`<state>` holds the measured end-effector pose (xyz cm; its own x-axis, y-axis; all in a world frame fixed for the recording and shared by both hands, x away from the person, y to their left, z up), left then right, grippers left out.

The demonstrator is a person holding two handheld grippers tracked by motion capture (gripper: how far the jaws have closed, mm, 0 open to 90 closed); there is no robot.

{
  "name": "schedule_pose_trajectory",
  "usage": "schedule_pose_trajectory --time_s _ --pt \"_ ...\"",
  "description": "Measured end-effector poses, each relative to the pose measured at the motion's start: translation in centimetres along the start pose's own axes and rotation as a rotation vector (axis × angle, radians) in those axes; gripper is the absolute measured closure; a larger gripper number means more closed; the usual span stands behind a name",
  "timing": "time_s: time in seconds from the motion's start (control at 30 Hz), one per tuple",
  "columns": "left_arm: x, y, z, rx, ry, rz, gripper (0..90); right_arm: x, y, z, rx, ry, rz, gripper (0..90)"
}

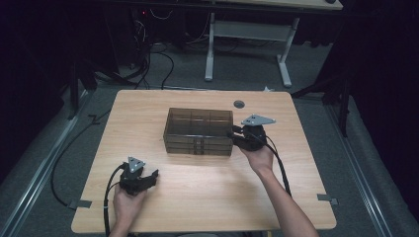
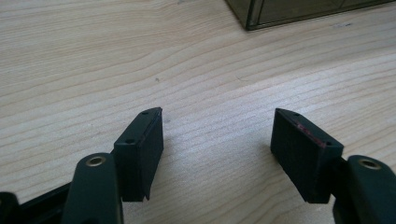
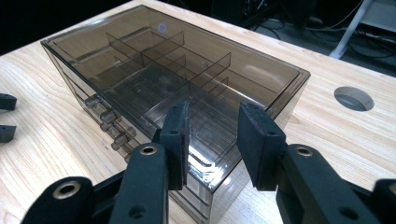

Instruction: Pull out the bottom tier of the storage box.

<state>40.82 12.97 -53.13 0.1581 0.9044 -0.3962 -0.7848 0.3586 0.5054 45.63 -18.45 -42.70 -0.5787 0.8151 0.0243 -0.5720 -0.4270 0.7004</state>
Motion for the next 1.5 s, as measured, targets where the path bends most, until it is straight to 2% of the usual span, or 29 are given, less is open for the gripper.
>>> schedule_pose_trajectory --time_s 0.23,0.4,0.53,1.07,1.3,1.5 --pt "0.0 0.0 0.0 -0.001 0.000 0.000 34.8 0.4 -0.8 0.9 0.018 0.020 -0.006 64.5" --pt "0.0 0.0 0.0 0.000 0.000 -0.001 34.7 0.4 -1.7 1.1 0.025 0.001 -0.001 64.4" --pt "0.0 0.0 0.0 0.000 0.003 -0.001 34.8 0.4 -2.3 1.1 0.038 0.005 -0.002 63.7" --pt "-0.4 -0.3 -0.1 0.000 0.013 0.007 27.8 0.5 -3.2 1.2 -0.002 0.040 -0.009 61.0" --pt "-0.4 -0.3 0.0 -0.002 0.013 0.030 29.8 0.4 -3.2 1.2 -0.004 0.053 -0.002 61.1" --pt "-0.5 -0.2 0.3 -0.005 0.036 0.045 31.6 0.5 -3.3 1.1 -0.017 0.052 0.002 62.0"
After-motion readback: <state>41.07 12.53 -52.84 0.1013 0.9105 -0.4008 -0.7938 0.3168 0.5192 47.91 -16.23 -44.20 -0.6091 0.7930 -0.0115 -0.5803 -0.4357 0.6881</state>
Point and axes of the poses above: each handheld gripper's, and its own axes: y roughly backward along the jaws, z roughly out of its top, x roughly to its left, the point moved 4 cm from there along -y, roughly forward along the jaws, and after that the axes turned 12 degrees about x, right-handed, at the moved point
